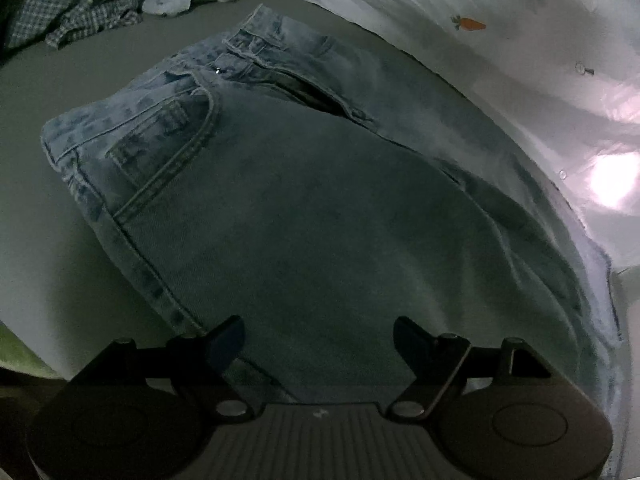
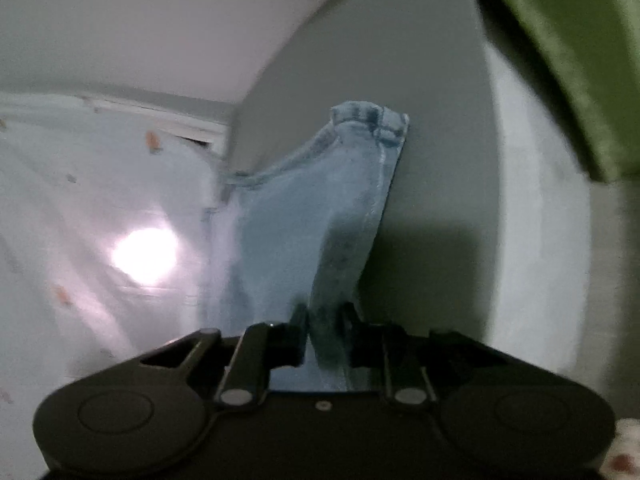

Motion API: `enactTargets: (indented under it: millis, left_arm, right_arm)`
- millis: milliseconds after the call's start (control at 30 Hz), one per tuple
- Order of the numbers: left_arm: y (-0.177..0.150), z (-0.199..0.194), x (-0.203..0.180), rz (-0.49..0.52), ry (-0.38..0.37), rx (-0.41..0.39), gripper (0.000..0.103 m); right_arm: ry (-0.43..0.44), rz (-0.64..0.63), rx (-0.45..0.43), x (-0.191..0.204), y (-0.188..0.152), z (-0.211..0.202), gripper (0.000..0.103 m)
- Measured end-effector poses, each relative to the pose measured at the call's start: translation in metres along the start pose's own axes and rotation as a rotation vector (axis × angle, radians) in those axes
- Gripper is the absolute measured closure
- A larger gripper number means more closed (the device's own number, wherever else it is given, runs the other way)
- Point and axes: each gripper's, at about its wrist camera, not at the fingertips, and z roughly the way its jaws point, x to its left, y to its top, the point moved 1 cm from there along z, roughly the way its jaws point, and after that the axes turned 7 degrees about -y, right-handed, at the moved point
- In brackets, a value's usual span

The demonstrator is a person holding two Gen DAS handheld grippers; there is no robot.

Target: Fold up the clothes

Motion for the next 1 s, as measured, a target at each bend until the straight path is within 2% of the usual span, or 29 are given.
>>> enactTargets:
  millis: [67, 133, 200, 267, 300, 333, 400, 467, 600, 667, 800, 1000]
  left_arm:
    - [-0.001, -0.007, 0.006, -0.012, 0.007, -0.003, 0.021]
    - [-0.002, -0.015, 0.016, -0.044, 0.010, -0.010, 0.021]
    - [-0.003, -0.022, 0.029, -0.091, 0.005, -0.022, 0.021]
    - [-0.001, -0.028, 0.043, -0.145, 0.005, -0.044, 0.021]
    - [0.000, -0.031, 0.051, -0.178, 0.001, -0.060, 0.021]
    - [0.002, -0.034, 0.059, -0.213, -0.008, -0.075, 0.021]
    - [0.007, -0.038, 0.072, -0.273, -0.028, -0.104, 0.021]
    - [0.014, -0.040, 0.083, -0.315, -0.033, -0.130, 0.021]
    - [0.037, -0.038, 0.103, -0.343, 0.011, -0.158, 0.020]
    - [0.049, -0.034, 0.110, -0.346, 0.056, -0.157, 0.020]
    - [0.070, -0.024, 0.122, -0.329, 0.148, -0.146, 0.020]
    - [0.079, -0.018, 0.133, -0.393, 0.142, -0.189, 0.018]
  right_arm:
    - [-0.046, -0.079, 0.014, 0.006, 0.000, 0.000, 0.084]
    - [-0.053, -0.078, 0.033, 0.012, 0.001, 0.000, 0.070]
    - [-0.050, -0.070, 0.025, 0.017, 0.000, 0.002, 0.062]
    - [-0.061, -0.058, 0.012, 0.020, -0.002, 0.003, 0.062]
    - [-0.061, -0.046, 0.006, 0.020, -0.004, 0.003, 0.068]
    - [-0.025, -0.007, 0.018, 0.016, -0.006, 0.004, 0.088]
    - [0.052, 0.092, 0.030, 0.007, -0.010, 0.006, 0.089]
    - [0.080, 0.171, 0.018, 0.001, -0.015, 0.010, 0.089]
    - [0.072, 0.252, -0.024, -0.002, -0.027, 0.012, 0.084]
    - [0.043, 0.282, -0.034, -0.004, -0.029, 0.012, 0.078]
    - [0.041, 0.373, -0.064, -0.009, -0.035, 0.009, 0.077]
    - [0.020, 0.376, -0.088, -0.005, -0.037, 0.008, 0.076]
